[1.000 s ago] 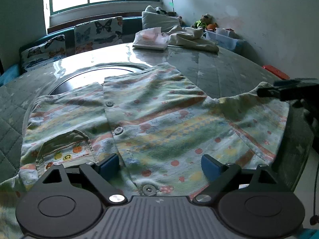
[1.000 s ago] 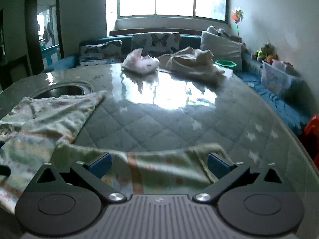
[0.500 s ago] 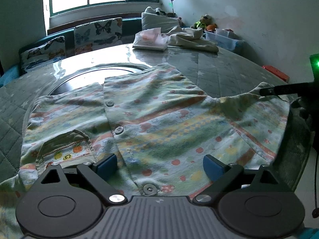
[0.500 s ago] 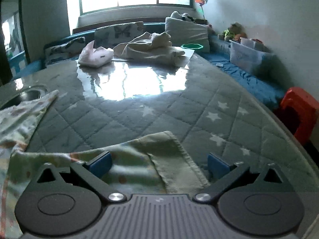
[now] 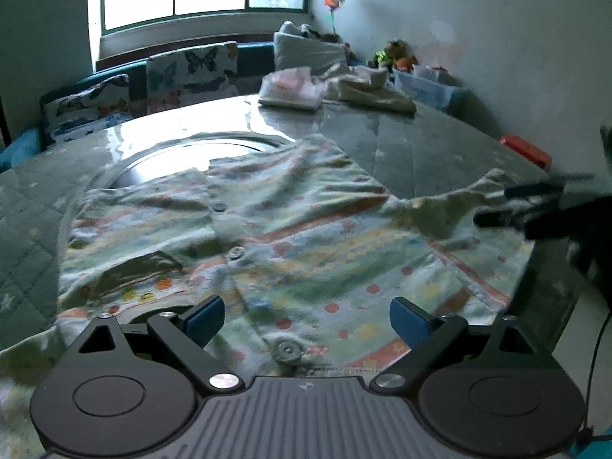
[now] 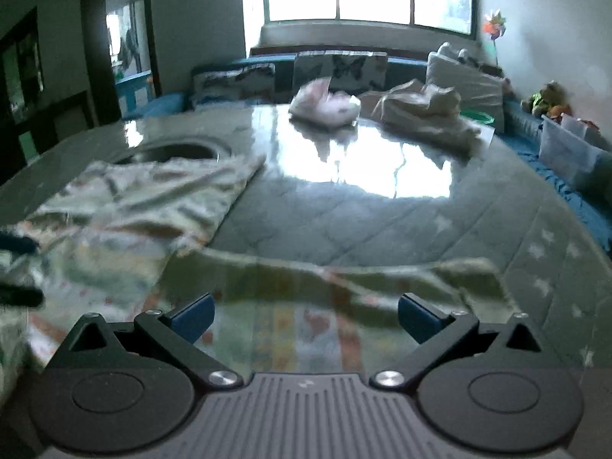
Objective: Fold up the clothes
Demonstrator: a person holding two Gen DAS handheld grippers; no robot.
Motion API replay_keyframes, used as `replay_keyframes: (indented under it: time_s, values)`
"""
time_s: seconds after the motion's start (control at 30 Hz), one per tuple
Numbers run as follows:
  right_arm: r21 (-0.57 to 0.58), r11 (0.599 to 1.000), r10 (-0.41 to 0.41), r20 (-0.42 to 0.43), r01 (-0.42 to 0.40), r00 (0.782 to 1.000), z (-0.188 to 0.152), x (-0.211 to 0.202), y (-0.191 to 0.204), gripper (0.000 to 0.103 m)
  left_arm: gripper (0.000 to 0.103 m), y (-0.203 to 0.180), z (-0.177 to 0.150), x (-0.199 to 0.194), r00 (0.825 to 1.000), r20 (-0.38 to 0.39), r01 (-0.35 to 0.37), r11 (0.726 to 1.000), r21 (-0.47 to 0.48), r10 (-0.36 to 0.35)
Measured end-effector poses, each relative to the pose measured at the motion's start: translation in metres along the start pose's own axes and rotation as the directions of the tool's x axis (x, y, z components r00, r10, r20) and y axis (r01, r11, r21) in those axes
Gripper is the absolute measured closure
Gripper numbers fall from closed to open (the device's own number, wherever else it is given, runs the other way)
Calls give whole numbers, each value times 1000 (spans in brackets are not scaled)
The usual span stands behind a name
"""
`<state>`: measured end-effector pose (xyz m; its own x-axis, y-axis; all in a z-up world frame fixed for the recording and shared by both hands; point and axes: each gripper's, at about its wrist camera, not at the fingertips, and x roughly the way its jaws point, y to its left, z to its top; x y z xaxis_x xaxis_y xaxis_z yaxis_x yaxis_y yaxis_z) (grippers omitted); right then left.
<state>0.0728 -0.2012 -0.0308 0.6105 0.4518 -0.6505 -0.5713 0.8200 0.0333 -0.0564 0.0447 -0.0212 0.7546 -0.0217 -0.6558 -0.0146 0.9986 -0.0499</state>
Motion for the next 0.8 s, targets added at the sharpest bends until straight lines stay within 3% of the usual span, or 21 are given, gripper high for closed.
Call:
replay_keyframes:
  time_s: [0.23,0.37,0.6,0.7,0.8]
  values:
    - [-9,999,-36,-28,36,999,-7,-6,-1,0,8,24,-10,-35,999,33,12,998,-69,-9]
    - [-29,1000,9,3,-9,1000,1,-11,12,0,8,19,-24,-34,996,-17,84,994,-64,-85]
    - [-137,981,140,11,-137,990,9,-8,59,0,7,11,-34,-25,991,-72,112,993,-39,-114]
    - [-162,976,142,-46,-147,989,2,3,70,0,6,15,-29,-34,994,-42,100,994,-33,-102]
    - [-181,974,131,-48,-138,990,-4,3,73,0,6,17,-20,-40,995,0,100,994,-39,-100]
